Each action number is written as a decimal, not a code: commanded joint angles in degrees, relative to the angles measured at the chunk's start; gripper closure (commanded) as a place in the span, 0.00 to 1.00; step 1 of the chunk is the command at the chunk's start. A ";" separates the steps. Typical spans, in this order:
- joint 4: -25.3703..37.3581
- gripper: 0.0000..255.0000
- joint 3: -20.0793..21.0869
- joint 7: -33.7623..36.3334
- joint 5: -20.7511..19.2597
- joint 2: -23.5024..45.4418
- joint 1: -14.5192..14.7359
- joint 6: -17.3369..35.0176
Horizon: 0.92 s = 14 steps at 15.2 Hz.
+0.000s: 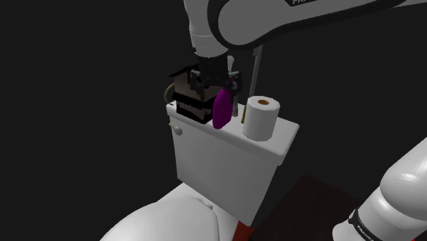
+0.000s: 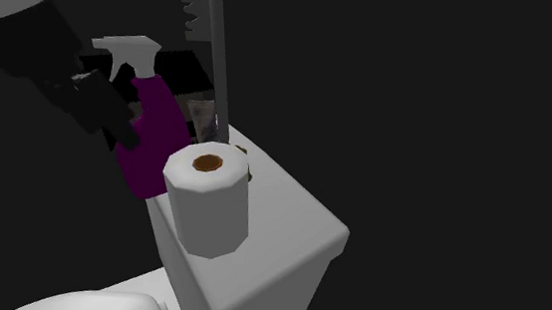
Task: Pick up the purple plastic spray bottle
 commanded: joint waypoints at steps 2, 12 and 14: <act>-2.10 0.00 0.04 0.78 -0.30 0.22 -0.02 2.19; -2.44 1.00 0.08 0.94 -0.33 0.24 0.01 2.51; -2.51 1.00 0.06 0.92 -0.35 0.26 -0.01 2.60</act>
